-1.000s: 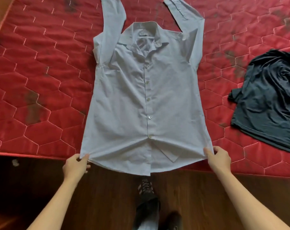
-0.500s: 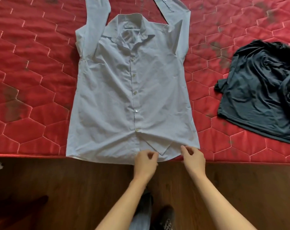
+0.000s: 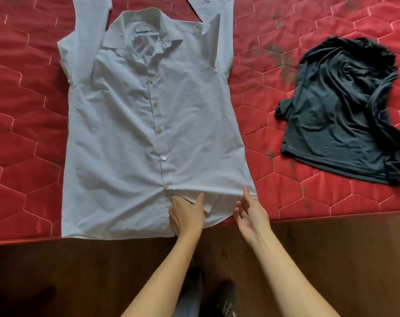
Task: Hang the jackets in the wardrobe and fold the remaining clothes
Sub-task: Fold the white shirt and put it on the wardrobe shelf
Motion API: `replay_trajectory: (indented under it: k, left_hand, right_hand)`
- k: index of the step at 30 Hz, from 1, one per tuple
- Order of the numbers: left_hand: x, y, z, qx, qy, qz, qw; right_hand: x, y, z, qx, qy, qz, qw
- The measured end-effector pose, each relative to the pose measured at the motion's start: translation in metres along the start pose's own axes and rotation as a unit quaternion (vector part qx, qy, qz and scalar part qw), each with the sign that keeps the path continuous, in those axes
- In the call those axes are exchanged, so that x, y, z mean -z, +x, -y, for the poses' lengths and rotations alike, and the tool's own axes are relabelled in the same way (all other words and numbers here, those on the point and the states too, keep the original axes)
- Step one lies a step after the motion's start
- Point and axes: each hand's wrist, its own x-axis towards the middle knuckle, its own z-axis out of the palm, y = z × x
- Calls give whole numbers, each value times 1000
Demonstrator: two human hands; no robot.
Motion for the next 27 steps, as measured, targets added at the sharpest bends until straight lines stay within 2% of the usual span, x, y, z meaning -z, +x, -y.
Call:
replay_trajectory:
  k: [3, 8, 12, 15, 17, 19, 21, 23, 27]
  left_hand:
    - [-6, 9, -3, 27, -113, 30, 993]
    - [4, 2, 10, 1, -148, 84, 985]
    - [22, 0, 47, 42, -244, 175, 953]
    - [37, -2, 71, 28, -240, 177, 954]
    - [44, 0, 83, -3, -209, 164, 964]
    - [48, 3, 91, -20, -194, 158, 968]
    - [49, 6, 96, -35, -167, 146, 974]
    - [49, 7, 99, -57, -133, 132, 981]
    - [49, 7, 106, -78, -67, 85, 991]
  right_hand:
    - [2, 2, 2, -15, 43, 25, 999]
    - [5, -1, 6, -25, 96, 65, 993]
    - [10, -6, 4, -33, 121, 70, 990]
    - [13, -9, 4, -45, 168, 77, 982]
    - [15, -12, 1, -37, 110, 59, 991]
    - [21, -13, -5, -10, -14, 17, 1000]
    - [29, -13, -9, 14, -107, -36, 994]
    - [39, -13, -9, 27, -154, -82, 984]
    - [63, -8, -9, 61, -243, -117, 961]
